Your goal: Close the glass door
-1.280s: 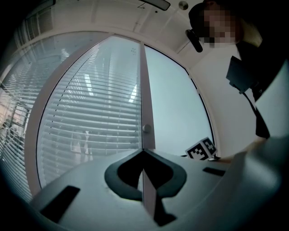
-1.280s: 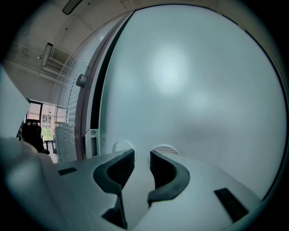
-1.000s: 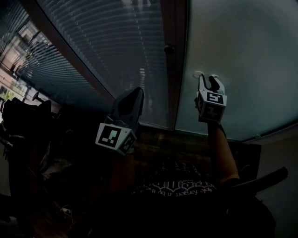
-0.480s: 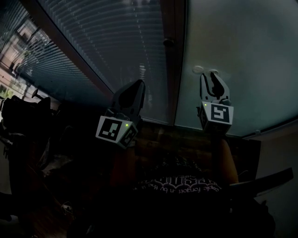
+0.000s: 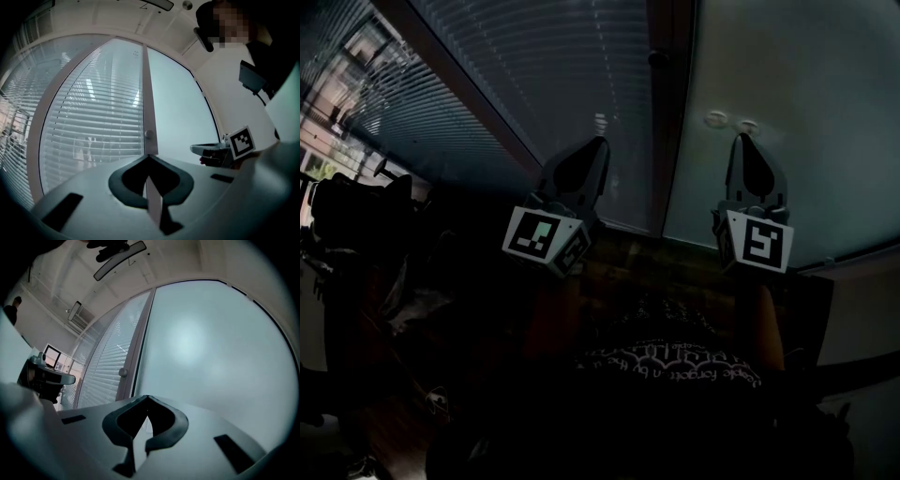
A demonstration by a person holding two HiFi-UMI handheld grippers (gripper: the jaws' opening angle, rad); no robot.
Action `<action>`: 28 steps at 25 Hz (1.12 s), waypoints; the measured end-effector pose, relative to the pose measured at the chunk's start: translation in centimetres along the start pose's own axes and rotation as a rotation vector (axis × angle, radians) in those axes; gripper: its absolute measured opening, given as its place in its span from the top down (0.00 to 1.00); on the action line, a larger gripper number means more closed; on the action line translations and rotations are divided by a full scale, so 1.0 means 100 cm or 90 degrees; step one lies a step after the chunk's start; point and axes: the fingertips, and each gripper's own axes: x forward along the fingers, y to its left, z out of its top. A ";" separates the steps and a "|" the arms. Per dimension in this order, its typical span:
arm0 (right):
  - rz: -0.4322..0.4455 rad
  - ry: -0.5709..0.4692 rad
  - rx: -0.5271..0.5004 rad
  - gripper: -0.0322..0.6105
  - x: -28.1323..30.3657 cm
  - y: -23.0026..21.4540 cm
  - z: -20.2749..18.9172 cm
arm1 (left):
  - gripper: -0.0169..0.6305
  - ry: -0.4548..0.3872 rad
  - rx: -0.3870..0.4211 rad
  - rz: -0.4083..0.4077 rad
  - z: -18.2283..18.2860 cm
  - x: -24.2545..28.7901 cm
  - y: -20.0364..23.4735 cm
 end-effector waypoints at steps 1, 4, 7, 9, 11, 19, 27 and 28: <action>0.004 0.000 -0.009 0.95 -0.001 0.003 0.000 | 0.97 -0.001 0.000 0.001 0.000 0.000 0.000; 0.011 0.001 -0.018 0.95 -0.005 0.008 0.001 | 0.97 -0.002 0.001 0.004 0.002 0.000 0.000; 0.013 0.000 -0.026 0.95 -0.007 0.009 0.003 | 0.97 -0.003 0.001 0.015 -0.002 0.000 0.006; 0.015 -0.002 -0.031 0.95 -0.009 0.010 0.004 | 0.97 -0.003 -0.004 0.026 -0.003 -0.001 0.010; 0.017 -0.002 -0.036 0.95 -0.011 0.011 0.004 | 0.97 0.002 -0.009 0.035 -0.004 -0.002 0.011; 0.019 0.000 -0.033 0.95 -0.013 0.011 0.007 | 0.97 -0.008 -0.002 0.042 -0.002 -0.003 0.014; 0.021 -0.008 -0.048 0.95 -0.019 0.012 0.016 | 0.97 -0.002 -0.007 0.051 -0.005 -0.008 0.013; 0.020 -0.008 -0.051 0.95 -0.020 0.011 0.017 | 0.97 -0.002 -0.007 0.052 -0.005 -0.008 0.012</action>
